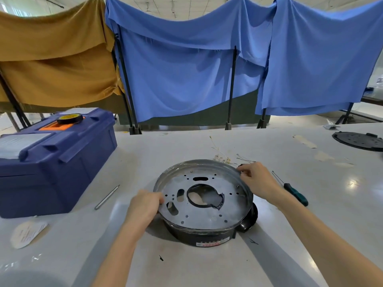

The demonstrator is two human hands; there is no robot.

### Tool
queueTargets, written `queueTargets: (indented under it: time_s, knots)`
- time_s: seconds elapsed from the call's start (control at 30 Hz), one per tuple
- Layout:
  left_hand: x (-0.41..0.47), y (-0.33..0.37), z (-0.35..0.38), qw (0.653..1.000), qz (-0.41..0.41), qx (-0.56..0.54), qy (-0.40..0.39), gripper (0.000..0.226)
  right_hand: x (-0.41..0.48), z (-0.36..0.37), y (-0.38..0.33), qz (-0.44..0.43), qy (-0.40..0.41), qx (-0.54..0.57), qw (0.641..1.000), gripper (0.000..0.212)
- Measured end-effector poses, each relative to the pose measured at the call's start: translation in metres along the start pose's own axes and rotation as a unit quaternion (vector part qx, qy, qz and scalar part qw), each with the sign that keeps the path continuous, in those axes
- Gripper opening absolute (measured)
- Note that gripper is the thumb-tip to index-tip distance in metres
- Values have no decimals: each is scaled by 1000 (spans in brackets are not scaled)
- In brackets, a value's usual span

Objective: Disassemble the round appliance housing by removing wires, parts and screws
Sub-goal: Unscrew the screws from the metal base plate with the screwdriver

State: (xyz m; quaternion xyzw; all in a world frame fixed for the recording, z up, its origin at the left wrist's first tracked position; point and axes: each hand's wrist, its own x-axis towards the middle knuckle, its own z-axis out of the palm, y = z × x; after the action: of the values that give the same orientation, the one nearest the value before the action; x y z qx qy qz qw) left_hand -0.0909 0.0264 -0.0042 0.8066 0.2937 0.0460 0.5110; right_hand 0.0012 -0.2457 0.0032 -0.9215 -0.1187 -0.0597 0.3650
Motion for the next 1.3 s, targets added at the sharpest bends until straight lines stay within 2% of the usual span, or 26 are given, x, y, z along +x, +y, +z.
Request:
queueTargets:
  time_s: [0.1,0.2,0.27,0.33,0.37,0.43,0.47,0.57,0.63,0.67,0.73,0.77,0.83,0.9,1.03,1.13,1.23,1.3]
  knots:
    - [5,-2,0,996,23,81,20,11,2,1,1,-4,-3,-5,1000,32]
    - [5,-1,-1,991,31,130,0,9,5,-1,3,-23,-10,-18,1000,35]
    - [1,3,-3,988,31,151,-23,13,5,-3,2,-31,-15,-28,999,41]
    - [-5,7,-4,978,46,204,1,19,5,-5,0,-40,-24,-35,998,43]
    - [-8,9,-4,963,70,253,55,25,5,-6,-1,-44,-28,-39,998,43]
    - [-14,15,-3,907,149,341,195,39,5,-6,-3,-53,-34,-47,997,42]
    - [-17,19,-1,880,192,362,239,40,6,-6,-3,-58,-36,-50,996,42]
    - [-18,28,10,822,280,415,273,28,8,-6,-4,-71,-45,-55,995,44]
    - [-16,31,16,810,331,421,239,25,10,-6,-4,-74,-52,-57,994,46]
    - [-13,32,20,821,364,396,191,26,11,-6,-4,-75,-56,-59,994,45]
    - [-8,34,27,858,404,316,37,33,14,-4,-4,-81,-68,-61,993,43]
    - [-7,37,30,863,412,291,-36,38,16,-4,-4,-83,-75,-59,992,41]
    - [-6,40,39,850,424,283,-133,49,17,-3,-5,-92,-83,-49,991,39]
    - [-7,38,50,833,433,284,-194,57,17,-1,-7,-109,-86,-28,990,37]
    - [-6,29,63,792,470,331,-203,58,17,0,-4,-96,-72,10,993,28]
    - [-3,25,64,790,474,329,-207,58,16,-1,2,-60,-37,61,996,20]
    - [-2,25,62,788,474,331,-212,54,12,1,5,-13,-22,123,992,19]
    - [-2,25,62,787,472,334,-216,53,11,3,8,16,18,123,992,22]
